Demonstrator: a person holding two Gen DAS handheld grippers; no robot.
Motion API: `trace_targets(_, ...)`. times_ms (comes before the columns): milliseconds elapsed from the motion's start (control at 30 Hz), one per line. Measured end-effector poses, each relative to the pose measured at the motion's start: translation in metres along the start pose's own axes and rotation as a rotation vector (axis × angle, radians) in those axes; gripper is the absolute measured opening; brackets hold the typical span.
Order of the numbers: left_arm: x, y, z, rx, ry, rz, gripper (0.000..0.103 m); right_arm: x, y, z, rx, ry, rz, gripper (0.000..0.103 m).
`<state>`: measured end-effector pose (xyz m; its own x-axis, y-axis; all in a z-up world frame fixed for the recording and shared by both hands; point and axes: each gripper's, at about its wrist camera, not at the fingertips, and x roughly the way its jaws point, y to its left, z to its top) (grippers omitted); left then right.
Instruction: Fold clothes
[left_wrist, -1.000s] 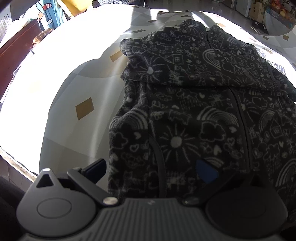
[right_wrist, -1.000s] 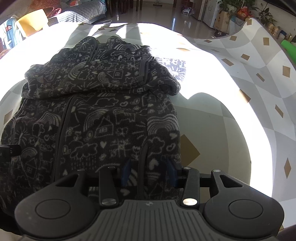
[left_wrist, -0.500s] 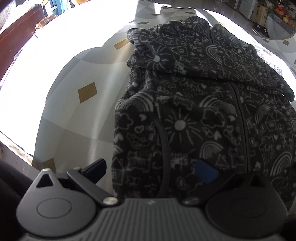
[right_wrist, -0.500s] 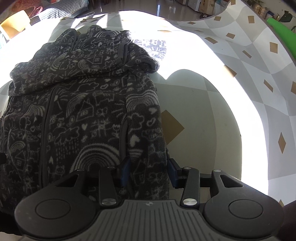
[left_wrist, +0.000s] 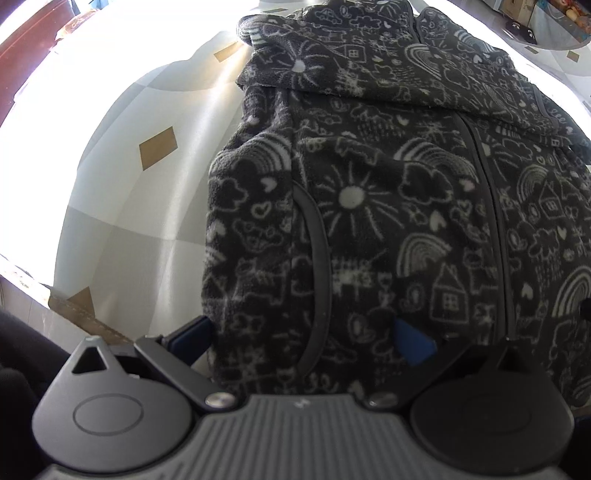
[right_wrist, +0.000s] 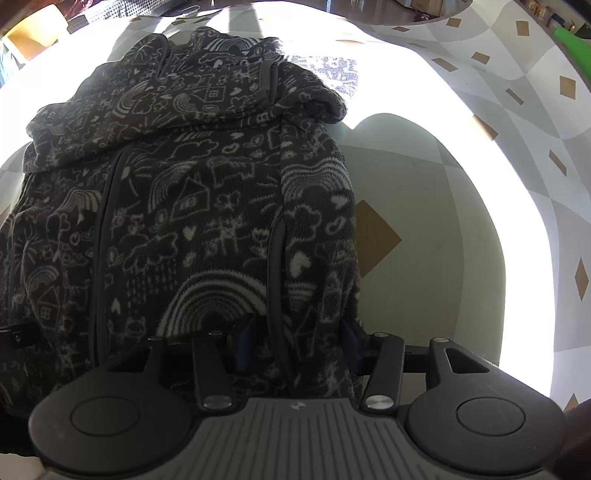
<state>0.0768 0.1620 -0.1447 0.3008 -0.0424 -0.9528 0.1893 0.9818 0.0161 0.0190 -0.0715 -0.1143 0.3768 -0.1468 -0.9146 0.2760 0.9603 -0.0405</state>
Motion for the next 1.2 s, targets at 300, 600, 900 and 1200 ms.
trace_targets(300,-0.003,-0.006,0.003,0.008,-0.043,-0.028,0.097,-0.001,0.015,0.005,-0.034,-0.024,0.045,0.040)
trace_targets(600,-0.010,-0.009,0.011,-0.040,-0.112,-0.075,0.073,-0.005,0.020,0.010,-0.038,-0.069,0.125,0.024)
trace_targets(900,-0.013,-0.010,0.021,-0.113,-0.191,-0.070,0.069,-0.015,0.025,0.010,-0.092,-0.165,0.178,0.025)
trace_targets(1200,-0.013,0.005,0.007,-0.142,-0.151,-0.003,0.085,-0.010,0.015,0.006,-0.093,-0.101,0.103,0.042)
